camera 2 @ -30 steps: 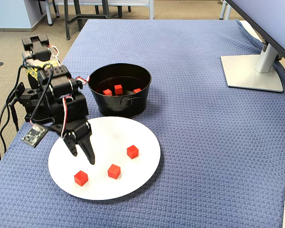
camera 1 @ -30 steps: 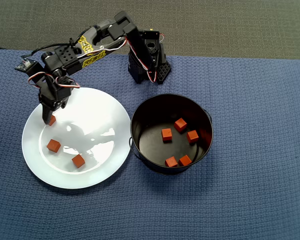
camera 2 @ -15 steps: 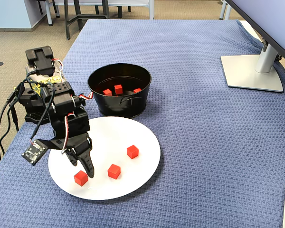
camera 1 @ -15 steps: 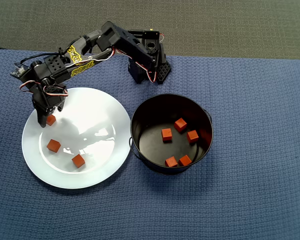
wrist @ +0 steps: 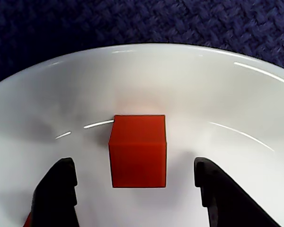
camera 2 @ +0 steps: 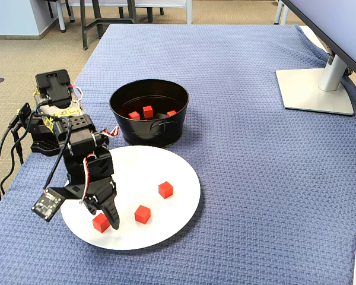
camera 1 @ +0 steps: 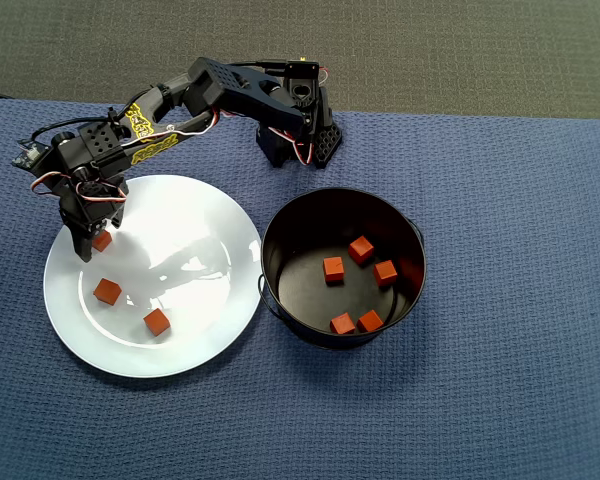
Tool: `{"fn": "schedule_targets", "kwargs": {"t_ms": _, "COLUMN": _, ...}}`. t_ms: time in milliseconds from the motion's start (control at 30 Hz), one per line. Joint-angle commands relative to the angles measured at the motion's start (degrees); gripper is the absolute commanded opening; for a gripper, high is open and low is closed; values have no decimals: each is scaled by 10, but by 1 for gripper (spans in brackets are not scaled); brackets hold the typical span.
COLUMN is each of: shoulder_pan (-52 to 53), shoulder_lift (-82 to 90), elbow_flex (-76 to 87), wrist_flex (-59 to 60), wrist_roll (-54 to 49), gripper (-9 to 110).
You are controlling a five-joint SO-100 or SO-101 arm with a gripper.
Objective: Pick up the red cubes from the white plate and place them in the black recipient
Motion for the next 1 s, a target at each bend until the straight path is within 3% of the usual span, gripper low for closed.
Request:
{"fn": "schedule_targets", "kwargs": {"t_ms": 0, "shoulder_pan": 9, "shoulder_lift": 4, "elbow_flex": -50, "wrist_flex": 11, "wrist_roll": -11, "gripper": 26}}
{"fn": "schedule_targets", "kwargs": {"t_ms": 233, "shoulder_pan": 13, "shoulder_lift": -16, "elbow_flex": -74, "wrist_flex": 13, "wrist_roll": -16, "gripper": 24}}
{"fn": "schedule_targets", "kwargs": {"t_ms": 267, "shoulder_pan": 13, "shoulder_lift": -15, "elbow_flex": -74, "wrist_flex": 14, "wrist_roll": -16, "gripper": 20}}
{"fn": "schedule_targets", "kwargs": {"t_ms": 333, "shoulder_pan": 13, "shoulder_lift": -13, "elbow_flex": -71, "wrist_flex": 13, "wrist_roll": -12, "gripper": 0}}
{"fn": "schedule_targets", "kwargs": {"t_ms": 633, "shoulder_pan": 6, "shoulder_lift": 49, "elbow_flex": -6, "wrist_flex": -20, "wrist_roll": -9, "gripper": 0}}
{"fn": "schedule_targets", "kwargs": {"t_ms": 833, "shoulder_pan": -24, "shoulder_lift": 265, "elbow_flex": 59, "wrist_flex": 3, "wrist_roll": 19, "gripper": 0}}
{"fn": "schedule_targets", "kwargs": {"t_ms": 967, "shoulder_pan": -100, "shoulder_lift": 411, "elbow_flex": 110, "wrist_flex": 43, "wrist_roll": 34, "gripper": 0}}
